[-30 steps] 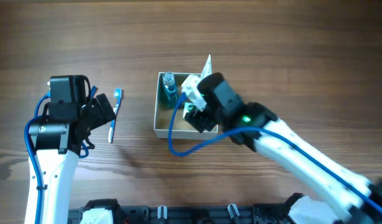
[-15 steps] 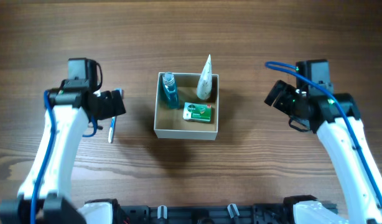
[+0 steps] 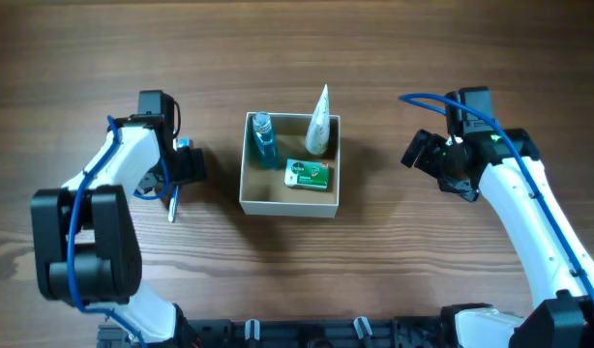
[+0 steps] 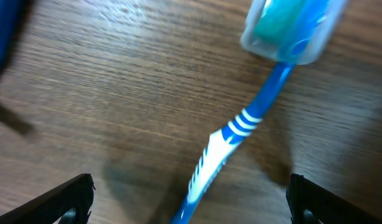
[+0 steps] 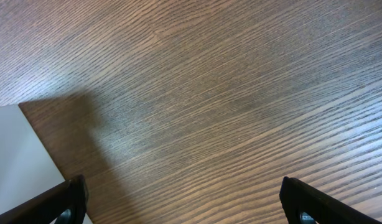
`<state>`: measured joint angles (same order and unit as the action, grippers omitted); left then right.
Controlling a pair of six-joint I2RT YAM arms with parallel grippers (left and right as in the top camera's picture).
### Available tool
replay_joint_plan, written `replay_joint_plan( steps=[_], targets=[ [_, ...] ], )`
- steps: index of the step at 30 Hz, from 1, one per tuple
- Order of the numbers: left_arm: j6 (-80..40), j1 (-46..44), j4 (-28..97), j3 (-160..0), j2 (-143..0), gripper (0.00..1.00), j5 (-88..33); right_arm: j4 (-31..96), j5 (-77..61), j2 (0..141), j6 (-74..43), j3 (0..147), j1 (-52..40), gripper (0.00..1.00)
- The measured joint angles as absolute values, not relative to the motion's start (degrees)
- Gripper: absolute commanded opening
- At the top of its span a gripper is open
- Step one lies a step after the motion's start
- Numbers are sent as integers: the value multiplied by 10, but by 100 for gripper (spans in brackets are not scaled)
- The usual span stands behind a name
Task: Pack container
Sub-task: 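Grasp the blue-white toothbrush with the left gripper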
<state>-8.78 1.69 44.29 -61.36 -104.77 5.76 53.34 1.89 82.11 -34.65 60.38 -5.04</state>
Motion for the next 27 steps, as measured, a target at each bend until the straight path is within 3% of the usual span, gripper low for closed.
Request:
replay_joint_plan(
  steps=[3,6,11,14,23,27],
  targets=[
    [-86,18,441,-618,-1052,100,57,533,19,821,-345,604,-50,100],
    [-84,18,440,-619,-1053,75,53,533,19,821,-342,604,-50,100],
    [-80,19,436,-621,-1058,59,28,534,19,821,-335,604,-50,100],
    [-80,19,437,-621,-1059,41,22,534,19,821,-333,604,-50,100],
    [-80,19,429,-621,-1060,23,15,534,19,821,-321,604,-50,100],
    [-81,19,427,-621,-1060,8,15,534,19,821,-320,604,-50,100]
  ],
)
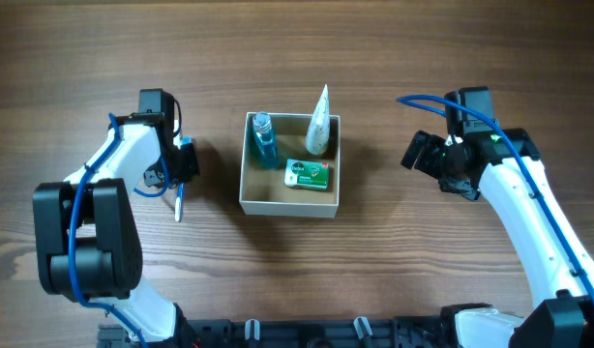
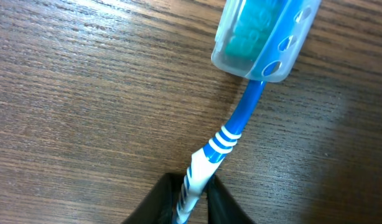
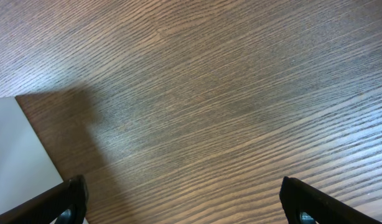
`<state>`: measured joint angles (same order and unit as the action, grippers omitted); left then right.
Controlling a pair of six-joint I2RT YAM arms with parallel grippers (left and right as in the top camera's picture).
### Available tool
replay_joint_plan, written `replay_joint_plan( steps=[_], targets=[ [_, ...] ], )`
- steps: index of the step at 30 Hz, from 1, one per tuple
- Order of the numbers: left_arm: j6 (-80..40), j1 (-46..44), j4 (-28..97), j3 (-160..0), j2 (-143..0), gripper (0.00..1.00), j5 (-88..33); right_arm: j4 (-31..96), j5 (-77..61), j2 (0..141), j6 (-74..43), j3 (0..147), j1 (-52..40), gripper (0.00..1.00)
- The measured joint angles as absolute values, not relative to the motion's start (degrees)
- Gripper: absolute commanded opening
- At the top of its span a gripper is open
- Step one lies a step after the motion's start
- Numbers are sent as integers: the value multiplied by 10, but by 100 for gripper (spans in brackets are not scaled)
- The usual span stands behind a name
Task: Pack container
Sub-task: 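Grasp the blue-white toothbrush with the left gripper, then lay the toothbrush into the box and release it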
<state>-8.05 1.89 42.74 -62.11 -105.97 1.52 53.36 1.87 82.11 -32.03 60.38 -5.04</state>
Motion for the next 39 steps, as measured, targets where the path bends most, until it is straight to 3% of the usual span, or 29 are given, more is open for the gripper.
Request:
replay_joint_plan(
  steps=[12,16,19,23,29,34,39],
  targets=[
    [-80,19,455,-629,-1054,4,16,534,19,821,-317,604,-50,100],
    [-80,10,503,-678,-957,4,17,534,19,821,-314,604,-50,100],
    [-51,-36,486,-701,-818,4,20,534,19,821,-310,604,-50,100],
    [77,-161,475,-707,-701,4,20,534,19,821,-309,604,-50,100],
    [212,-293,475,-707,-722,4,13,533,16,821,-398,604,9,100],
    [238,-348,476,-707,-787,4,0,536,15,819,-404,604,87,100],
    [274,-366,474,-707,-833,4,-4,536,15,819,-396,604,90,100]
  ],
)
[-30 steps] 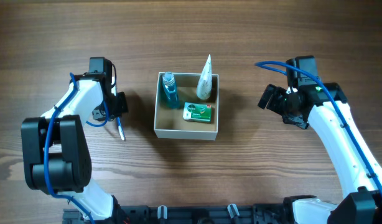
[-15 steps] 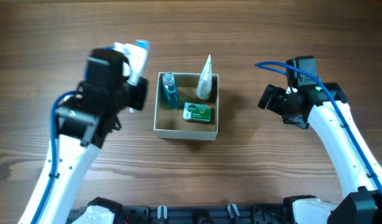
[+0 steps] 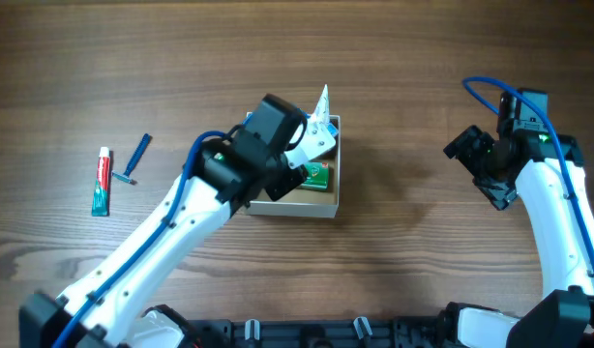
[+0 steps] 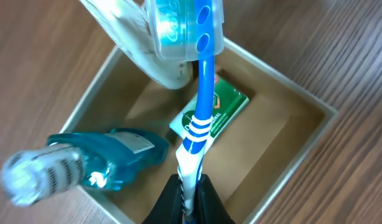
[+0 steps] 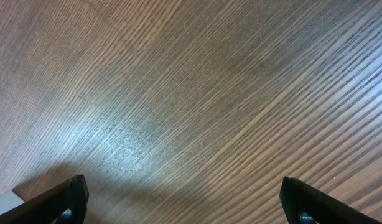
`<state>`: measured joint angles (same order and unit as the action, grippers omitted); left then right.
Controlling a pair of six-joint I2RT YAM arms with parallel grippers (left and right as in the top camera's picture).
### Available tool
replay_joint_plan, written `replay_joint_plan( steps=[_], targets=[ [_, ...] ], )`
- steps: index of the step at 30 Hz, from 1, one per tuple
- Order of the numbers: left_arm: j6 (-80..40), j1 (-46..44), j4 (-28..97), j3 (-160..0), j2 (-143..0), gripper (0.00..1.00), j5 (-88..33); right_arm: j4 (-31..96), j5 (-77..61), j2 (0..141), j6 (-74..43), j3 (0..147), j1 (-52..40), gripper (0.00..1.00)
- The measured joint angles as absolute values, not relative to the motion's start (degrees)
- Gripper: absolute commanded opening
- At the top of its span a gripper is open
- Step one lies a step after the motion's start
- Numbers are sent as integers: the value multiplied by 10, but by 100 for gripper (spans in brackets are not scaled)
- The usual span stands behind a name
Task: Pack container
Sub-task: 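Lay the toothbrush into the box and release it, then grasp the blue razor with the left gripper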
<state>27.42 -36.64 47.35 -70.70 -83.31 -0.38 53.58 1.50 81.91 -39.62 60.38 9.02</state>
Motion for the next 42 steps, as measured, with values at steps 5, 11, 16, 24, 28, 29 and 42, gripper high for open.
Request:
replay_joint_plan(
  steps=[5,11,16,24,28,29,42],
  targets=[
    [283,-366,460,-707,-910,5,-3,536,15,819,-384,604,90,100],
    [287,-367,463,-707,-930,76,-1,538,15,819,-374,604,90,100],
    [263,-367,527,-707,-907,96,31,539,15,819,-365,604,90,100],
    [102,-122,522,-734,-698,100,117,540,15,818,-352,604,90,100],
    [72,62,479,-734,-754,100,70,540,15,818,-350,604,91,100],
    [83,93,462,-734,-784,100,59,540,15,818,-348,604,91,100],
    [240,129,371,-733,-1114,100,-6,547,15,818,-324,604,91,100]
  ],
)
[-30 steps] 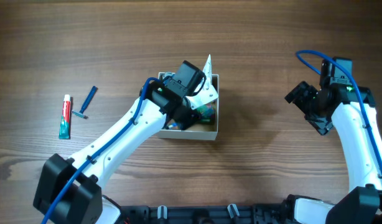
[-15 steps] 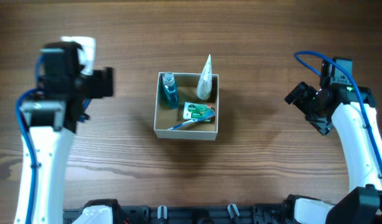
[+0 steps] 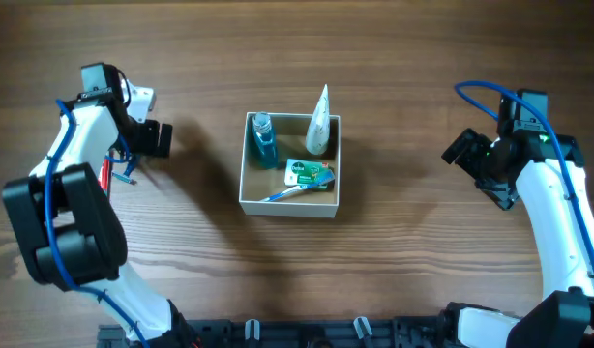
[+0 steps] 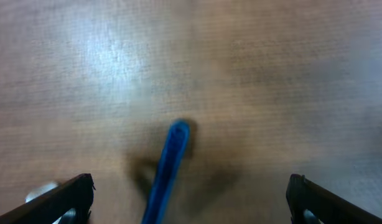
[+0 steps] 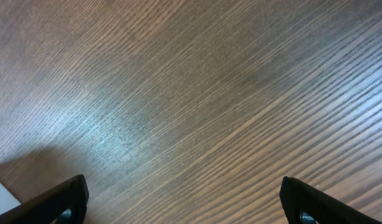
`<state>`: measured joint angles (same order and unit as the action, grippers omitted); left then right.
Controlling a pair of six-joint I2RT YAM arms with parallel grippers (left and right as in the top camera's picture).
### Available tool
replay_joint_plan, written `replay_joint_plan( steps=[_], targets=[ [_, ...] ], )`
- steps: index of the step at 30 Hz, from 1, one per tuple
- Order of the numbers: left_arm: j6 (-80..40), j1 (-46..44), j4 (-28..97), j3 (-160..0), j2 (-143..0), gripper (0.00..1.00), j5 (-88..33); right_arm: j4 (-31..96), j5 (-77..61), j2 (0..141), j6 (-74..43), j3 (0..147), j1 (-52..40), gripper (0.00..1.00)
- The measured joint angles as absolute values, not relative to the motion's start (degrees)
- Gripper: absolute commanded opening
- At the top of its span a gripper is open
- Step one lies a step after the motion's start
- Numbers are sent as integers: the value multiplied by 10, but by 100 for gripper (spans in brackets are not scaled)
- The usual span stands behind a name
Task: Pack container
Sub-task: 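Grasp the blue razor with the left gripper, then drop the razor into the box with the left gripper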
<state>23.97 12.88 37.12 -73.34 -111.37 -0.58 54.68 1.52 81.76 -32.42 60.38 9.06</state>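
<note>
The white open box (image 3: 245,188) holds a blue bottle (image 3: 264,141), a white tube (image 3: 318,122), a green soap pack (image 3: 310,172) and the blue toothbrush (image 3: 290,190), which lies across the box's front part. My left gripper (image 3: 147,140) is at the far left of the table, open, over a blue razor (image 3: 126,172). The left wrist view is blurred and shows the razor (image 4: 168,168) between the open fingers of the left gripper (image 4: 191,200). At the right, my right gripper (image 3: 463,153) is open over bare wood, as the right wrist view (image 5: 181,194) also shows.
A toothpaste tube (image 3: 105,174) with a red end lies beside the razor, partly under the left arm. The wooden table (image 3: 413,242) stretches around the box.
The left gripper has let go of the toothbrush, which now lies in the box. The left arm has moved from over the box to the far left, over the razor. The right arm hardly moved.
The left gripper stood open over the toothbrush left of the box, then was shut on its handle. Later it held the toothbrush over the box. Now the toothbrush is in the box and the gripper is open by the razor. The right gripper stayed open.
</note>
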Motion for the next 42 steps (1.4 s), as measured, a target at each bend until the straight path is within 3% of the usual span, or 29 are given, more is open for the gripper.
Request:
replay_joint_plan(
  steps=[4,5,9,18,23,33,42],
  targets=[
    [242,129,357,-734,-1139,97,-13,548,15,818,-317,604,91,100],
    [242,129,359,-734,-1145,90,-20,548,15,818,-316,604,91,100],
    [245,129,370,-739,-1149,45,-32,550,15,818,-316,604,91,100],
    [230,129,393,-742,-1150,13,-29,553,15,818,-311,604,91,100],
    [221,129,394,-743,-1150,4,-30,556,15,818,-307,604,91,100],
    [197,113,441,-745,-1104,4,-31,562,15,818,-305,604,91,100],
    [194,-103,505,-765,-785,4,-42,564,15,818,-305,604,91,100]
  ],
)
